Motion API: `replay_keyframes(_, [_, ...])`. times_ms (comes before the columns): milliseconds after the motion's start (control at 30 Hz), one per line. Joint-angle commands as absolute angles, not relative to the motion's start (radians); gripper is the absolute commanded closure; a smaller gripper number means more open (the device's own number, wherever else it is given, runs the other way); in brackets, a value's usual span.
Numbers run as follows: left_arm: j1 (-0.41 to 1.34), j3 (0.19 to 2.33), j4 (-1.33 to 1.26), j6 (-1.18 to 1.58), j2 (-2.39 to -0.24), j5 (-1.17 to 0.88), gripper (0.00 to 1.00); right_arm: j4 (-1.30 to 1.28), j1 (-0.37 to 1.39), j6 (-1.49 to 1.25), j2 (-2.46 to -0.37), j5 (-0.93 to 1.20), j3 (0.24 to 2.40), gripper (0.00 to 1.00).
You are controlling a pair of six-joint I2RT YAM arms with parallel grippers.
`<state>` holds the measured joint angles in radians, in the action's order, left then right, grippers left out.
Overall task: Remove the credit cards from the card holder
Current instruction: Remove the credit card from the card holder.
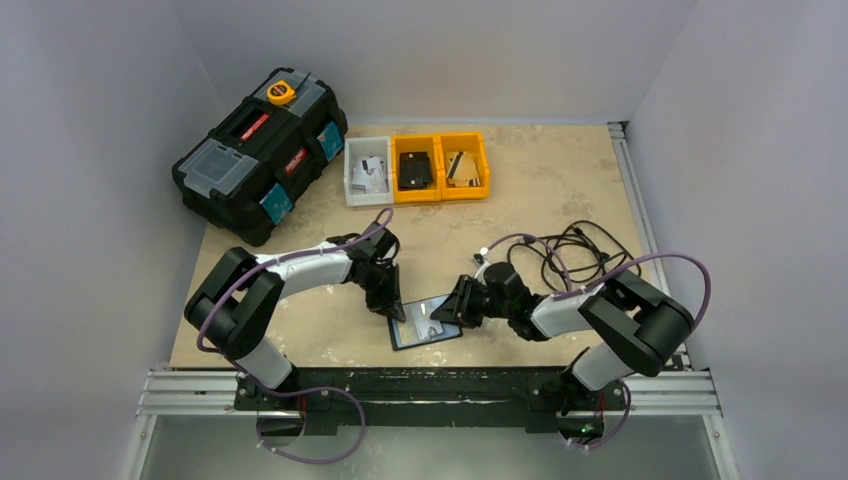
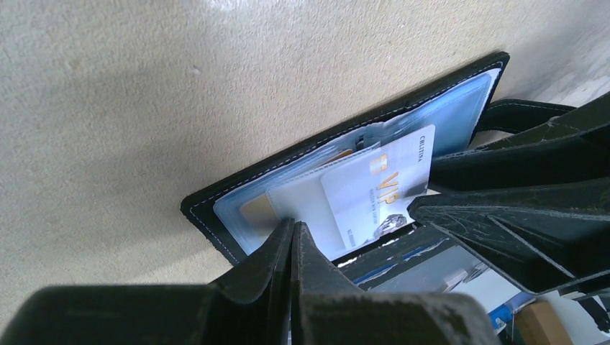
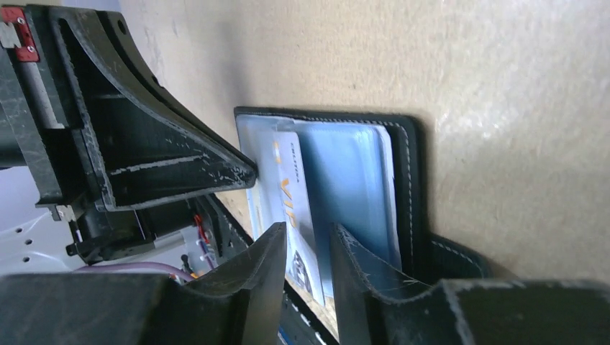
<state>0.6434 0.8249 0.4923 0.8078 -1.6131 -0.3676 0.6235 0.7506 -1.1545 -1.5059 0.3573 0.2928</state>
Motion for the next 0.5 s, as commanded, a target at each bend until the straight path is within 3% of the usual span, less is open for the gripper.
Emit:
replay_keyframes(0, [0.634, 0.803, 0.542, 0.754, -1.666, -0.214, 1.00, 0.617, 0.745, -1.096, -1.550, 0.357, 0.333, 0.69])
replay_keyframes(233, [0.634, 0.803, 0.538, 0.750, -1.666, -0.220, 1.00, 0.646, 0.744, -1.089, -1.605, 0.393, 0.355, 0.76])
replay_keyframes(467, [0.635, 0.804, 0.539, 0.752, -1.666, -0.222, 1.00, 0.617, 0.744, -1.084, -1.578, 0.404, 0.353, 0.99])
